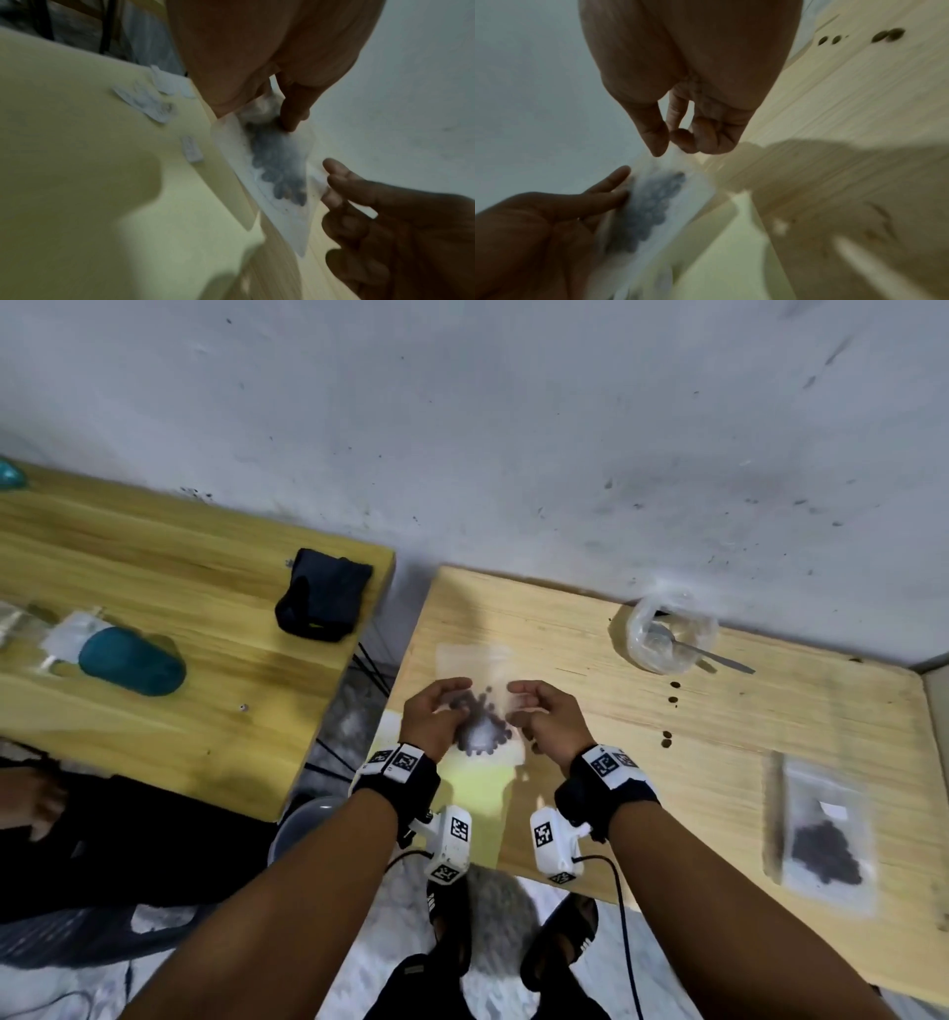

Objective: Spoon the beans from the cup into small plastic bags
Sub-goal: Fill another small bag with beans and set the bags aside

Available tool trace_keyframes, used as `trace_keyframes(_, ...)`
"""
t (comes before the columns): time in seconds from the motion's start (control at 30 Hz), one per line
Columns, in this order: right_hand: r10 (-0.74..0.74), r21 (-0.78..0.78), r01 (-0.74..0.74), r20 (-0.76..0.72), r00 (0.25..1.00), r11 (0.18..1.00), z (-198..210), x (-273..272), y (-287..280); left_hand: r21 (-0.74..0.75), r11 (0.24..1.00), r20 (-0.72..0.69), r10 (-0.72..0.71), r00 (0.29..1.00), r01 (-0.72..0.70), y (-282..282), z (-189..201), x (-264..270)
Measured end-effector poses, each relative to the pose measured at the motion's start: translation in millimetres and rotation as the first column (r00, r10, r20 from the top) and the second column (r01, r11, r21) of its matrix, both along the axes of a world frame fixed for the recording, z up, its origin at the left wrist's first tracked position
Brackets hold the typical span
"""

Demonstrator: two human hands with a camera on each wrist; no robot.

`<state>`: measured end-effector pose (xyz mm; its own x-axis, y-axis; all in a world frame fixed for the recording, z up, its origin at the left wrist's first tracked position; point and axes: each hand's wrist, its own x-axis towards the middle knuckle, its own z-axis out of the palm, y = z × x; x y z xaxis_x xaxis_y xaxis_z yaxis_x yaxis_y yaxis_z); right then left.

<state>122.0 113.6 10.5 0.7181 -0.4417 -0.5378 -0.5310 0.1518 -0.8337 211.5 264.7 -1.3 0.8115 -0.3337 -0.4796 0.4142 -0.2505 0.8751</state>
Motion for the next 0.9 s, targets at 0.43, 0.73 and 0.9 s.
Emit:
trace_keyframes(0.43,0.332,-0.33,-0.428,-0.309,0.891,0.841,-43,17,77,0.14,0.935,0.101,0.314,0.944,-0.326,114,-18,29)
trace_keyframes(0.73,0.299,-0.433,-0.467,-0.402,0.866,0.771,-41,38,102,0.141,0.922,0.069,0.353,0.933,-0.359,134,-27,31)
trace_keyframes(0.9,0.226,-0.358,-0.326,-0.294,0.929,0.875,-44,35,92,0.134,0.926,0.063,0.346,0.936,-0.352,130,-29,31)
